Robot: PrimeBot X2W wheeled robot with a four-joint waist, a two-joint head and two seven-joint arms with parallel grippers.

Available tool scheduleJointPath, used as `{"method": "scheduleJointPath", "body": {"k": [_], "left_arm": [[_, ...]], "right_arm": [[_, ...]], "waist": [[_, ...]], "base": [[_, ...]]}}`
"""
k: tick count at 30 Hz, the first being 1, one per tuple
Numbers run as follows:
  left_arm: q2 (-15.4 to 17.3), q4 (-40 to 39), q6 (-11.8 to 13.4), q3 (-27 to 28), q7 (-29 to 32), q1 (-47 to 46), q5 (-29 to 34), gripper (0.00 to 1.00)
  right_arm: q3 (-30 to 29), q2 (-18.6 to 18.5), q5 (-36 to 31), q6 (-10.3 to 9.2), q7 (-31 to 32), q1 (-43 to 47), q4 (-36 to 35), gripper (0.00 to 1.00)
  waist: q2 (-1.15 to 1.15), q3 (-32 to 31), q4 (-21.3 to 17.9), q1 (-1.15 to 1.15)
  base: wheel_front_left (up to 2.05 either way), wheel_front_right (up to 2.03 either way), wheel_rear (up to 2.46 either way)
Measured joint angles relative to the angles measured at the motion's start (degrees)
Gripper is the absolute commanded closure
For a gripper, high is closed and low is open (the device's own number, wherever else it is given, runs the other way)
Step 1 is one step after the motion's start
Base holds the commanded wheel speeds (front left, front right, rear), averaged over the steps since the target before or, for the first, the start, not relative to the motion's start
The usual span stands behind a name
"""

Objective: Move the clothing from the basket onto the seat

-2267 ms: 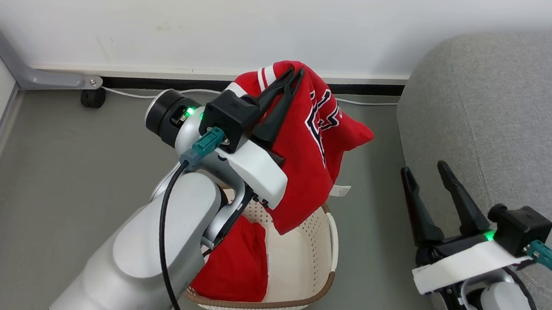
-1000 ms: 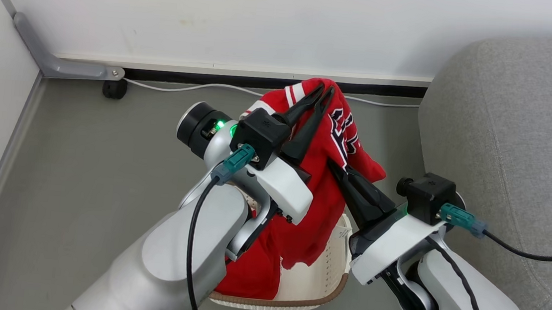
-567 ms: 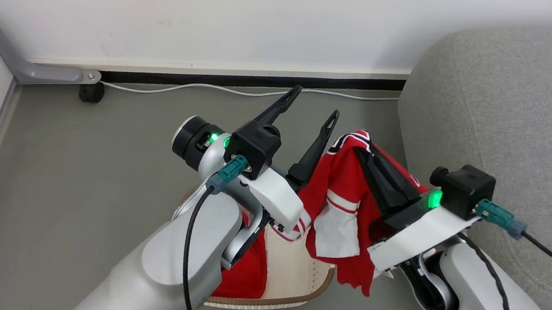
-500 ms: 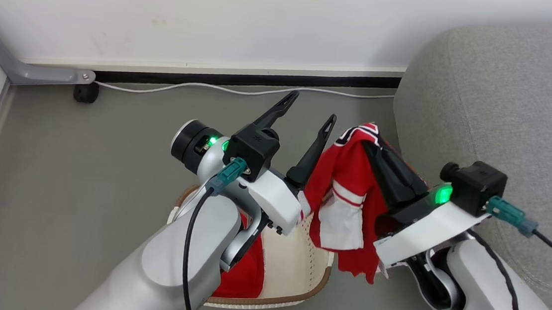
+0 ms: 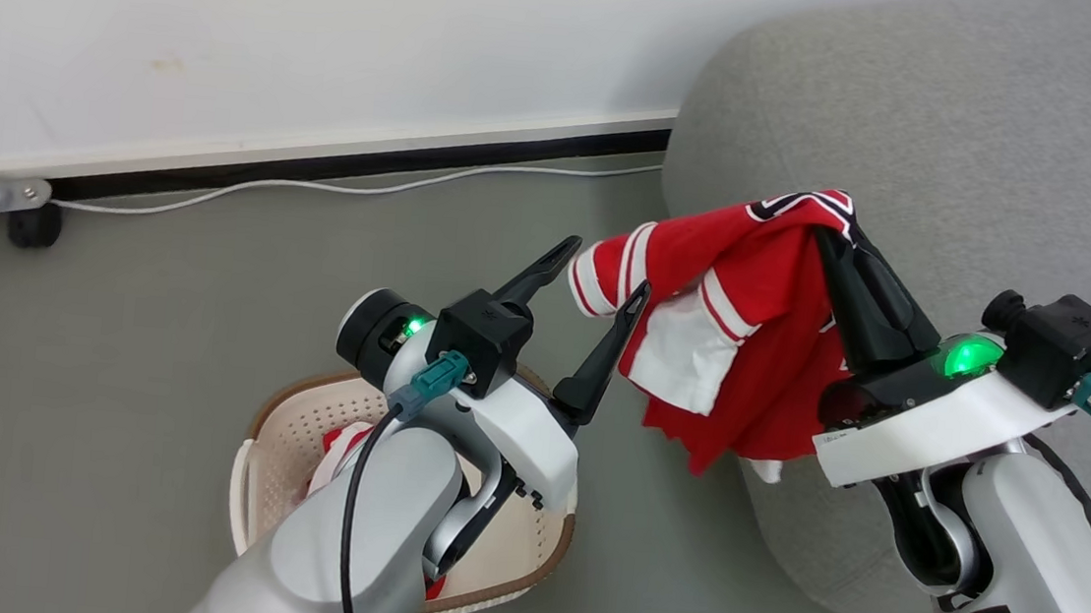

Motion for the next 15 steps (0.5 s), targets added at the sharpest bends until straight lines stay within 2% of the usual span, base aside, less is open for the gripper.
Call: {"method": "scheduleJointPath", "body": {"k": [15], "left_arm": [[0.1,-1.0,-1.7,3.8,0.0,2.6,-0.6,0.00]], "right_arm": [[-2.4,-0.1,0.1,0.00,0.0,0.8,-1.4,1.00]], "waist": [[0.00,-1.6,-13.6,0.00]], "base": [[0.00,0.00,0.00]]}}
